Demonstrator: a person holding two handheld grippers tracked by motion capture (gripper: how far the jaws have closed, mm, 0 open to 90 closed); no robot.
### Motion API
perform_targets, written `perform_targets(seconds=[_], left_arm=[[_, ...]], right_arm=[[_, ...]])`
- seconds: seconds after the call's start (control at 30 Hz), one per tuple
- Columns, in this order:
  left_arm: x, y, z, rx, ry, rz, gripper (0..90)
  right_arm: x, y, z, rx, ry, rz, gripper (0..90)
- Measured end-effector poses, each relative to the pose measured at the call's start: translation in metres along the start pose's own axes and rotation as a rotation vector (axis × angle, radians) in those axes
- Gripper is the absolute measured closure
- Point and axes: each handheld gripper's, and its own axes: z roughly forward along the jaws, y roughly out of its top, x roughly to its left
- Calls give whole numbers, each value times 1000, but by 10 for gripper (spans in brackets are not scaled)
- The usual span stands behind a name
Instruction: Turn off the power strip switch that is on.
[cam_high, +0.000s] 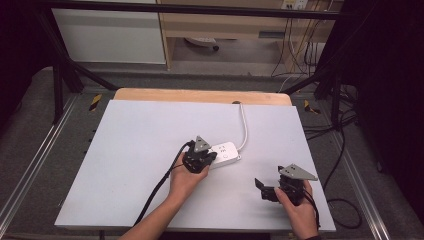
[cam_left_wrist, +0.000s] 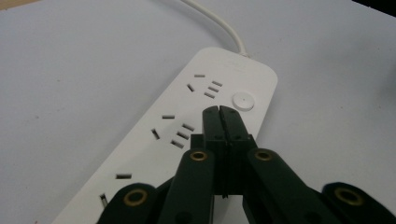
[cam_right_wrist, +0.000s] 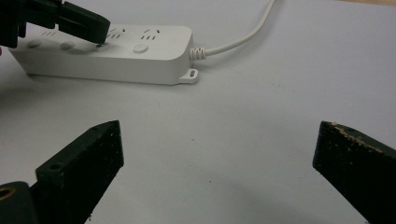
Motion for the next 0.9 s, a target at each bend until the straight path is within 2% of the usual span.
perform_targets(seconds=[0.83, 0.9], left_arm=[[1, -1, 1, 6, 4, -7, 900], [0, -1, 1, 7, 6, 2, 900]], right_arm=[[0, 0, 0, 4, 0, -2, 26], [0, 0, 0, 4, -1, -2, 26]])
